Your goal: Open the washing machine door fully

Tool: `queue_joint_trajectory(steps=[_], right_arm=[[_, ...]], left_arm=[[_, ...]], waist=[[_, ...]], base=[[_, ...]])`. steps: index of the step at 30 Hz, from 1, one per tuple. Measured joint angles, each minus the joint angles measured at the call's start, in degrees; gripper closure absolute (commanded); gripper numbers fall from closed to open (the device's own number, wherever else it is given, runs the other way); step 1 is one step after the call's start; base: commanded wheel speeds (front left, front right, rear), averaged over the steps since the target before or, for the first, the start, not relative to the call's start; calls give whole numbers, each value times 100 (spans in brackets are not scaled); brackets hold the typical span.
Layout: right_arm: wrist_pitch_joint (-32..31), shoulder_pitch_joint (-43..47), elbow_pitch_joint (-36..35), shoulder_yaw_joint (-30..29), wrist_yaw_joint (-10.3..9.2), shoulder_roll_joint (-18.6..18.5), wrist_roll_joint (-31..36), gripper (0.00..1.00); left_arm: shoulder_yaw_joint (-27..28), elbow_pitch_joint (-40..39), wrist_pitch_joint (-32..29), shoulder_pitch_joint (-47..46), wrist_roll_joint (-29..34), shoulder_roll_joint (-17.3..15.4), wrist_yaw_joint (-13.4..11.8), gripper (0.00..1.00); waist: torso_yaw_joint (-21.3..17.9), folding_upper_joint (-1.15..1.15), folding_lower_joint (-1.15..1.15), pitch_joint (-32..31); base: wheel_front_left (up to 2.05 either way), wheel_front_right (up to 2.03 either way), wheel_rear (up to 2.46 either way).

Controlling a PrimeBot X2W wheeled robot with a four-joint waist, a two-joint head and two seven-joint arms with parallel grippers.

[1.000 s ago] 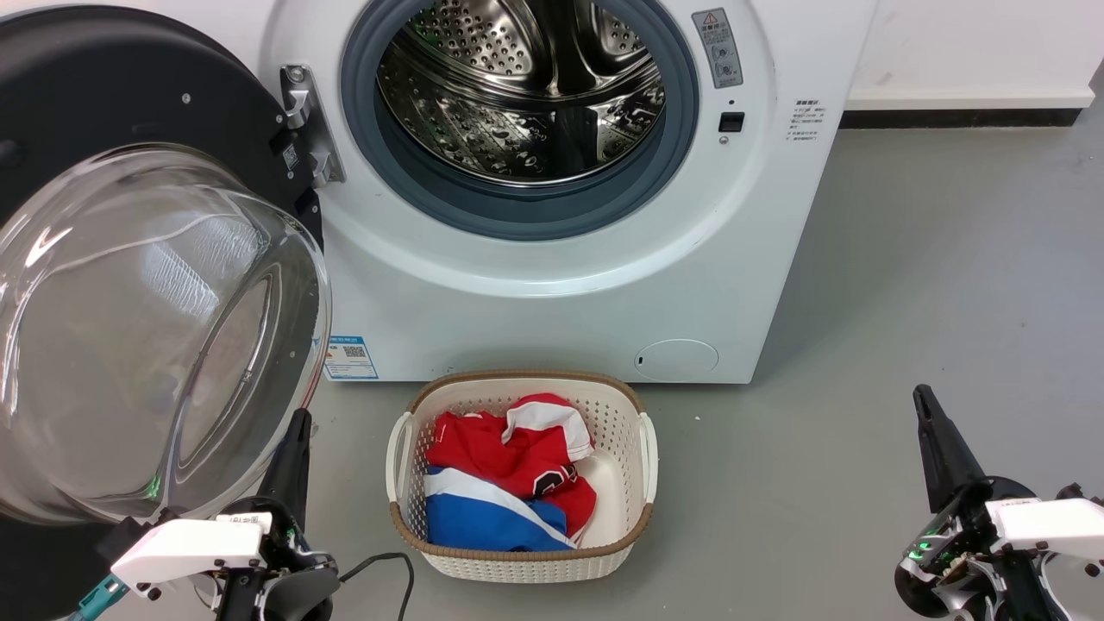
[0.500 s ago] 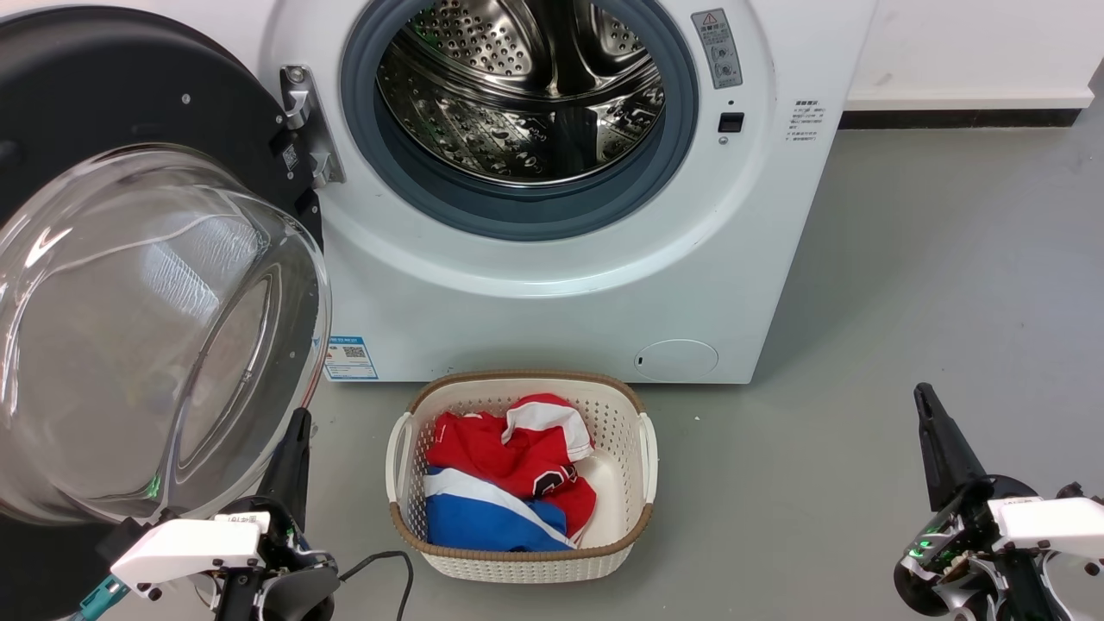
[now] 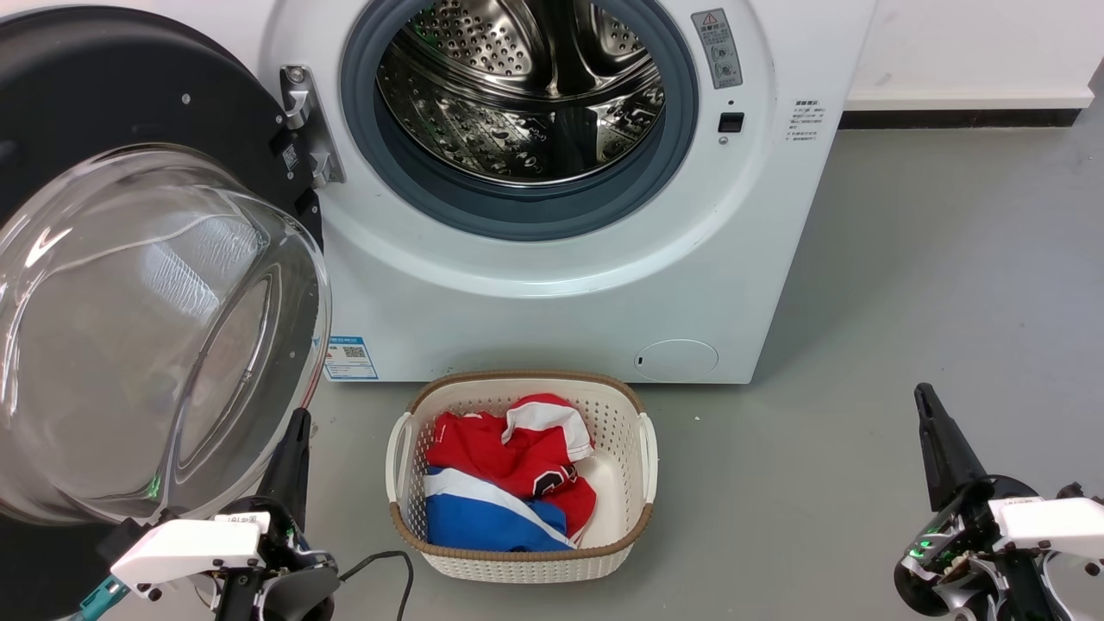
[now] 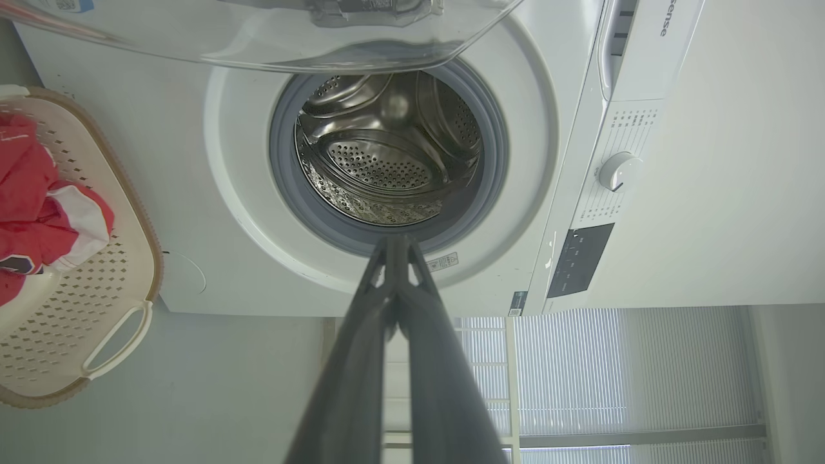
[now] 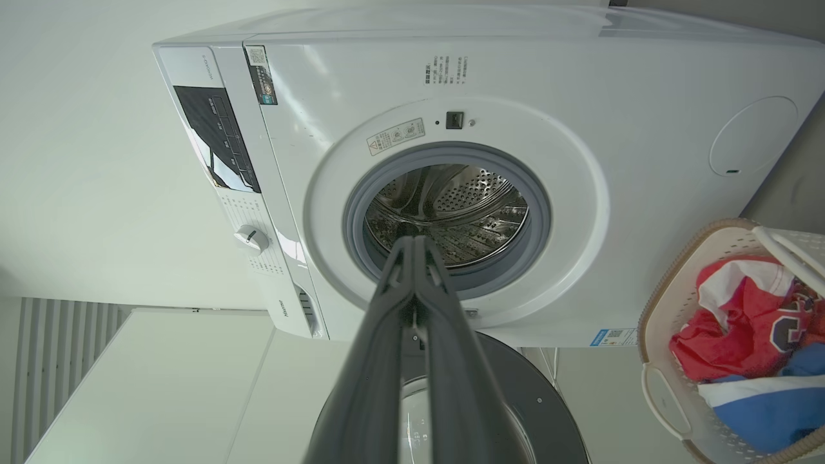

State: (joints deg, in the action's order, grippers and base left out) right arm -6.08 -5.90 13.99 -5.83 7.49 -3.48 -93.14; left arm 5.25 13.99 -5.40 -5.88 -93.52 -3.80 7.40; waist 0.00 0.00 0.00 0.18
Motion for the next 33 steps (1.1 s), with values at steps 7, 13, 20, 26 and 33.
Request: queue_joint_trajectory(steps=[7,13,20,26,33], right_arm=[[-2,0,1,-8,0,4,2,100],[-2,0,1,-12,0,8,16,100],[-8,0,1,-18,0,11,19,100],[-9,0,2,-22,0,13,26,100],[-10,-1,2,-26,0,16,32,100]], left_arm=[[13,0,-16,0,1,7,0,100],[22,0,-32,-1,8,13,0,100],[31,1,-45,-1,10,22,0,100],[37,1,-48,-1,19,26,0,100],[47,2,-49,-1,25,31,0,100]], waist=[[0,0,0,0],[0,0,0,0],[0,0,0,0],[0,0,0,0],[0,0,0,0]], base=[[0,0,0],[0,0,0],[0,0,0],[0,0,0],[0,0,0]])
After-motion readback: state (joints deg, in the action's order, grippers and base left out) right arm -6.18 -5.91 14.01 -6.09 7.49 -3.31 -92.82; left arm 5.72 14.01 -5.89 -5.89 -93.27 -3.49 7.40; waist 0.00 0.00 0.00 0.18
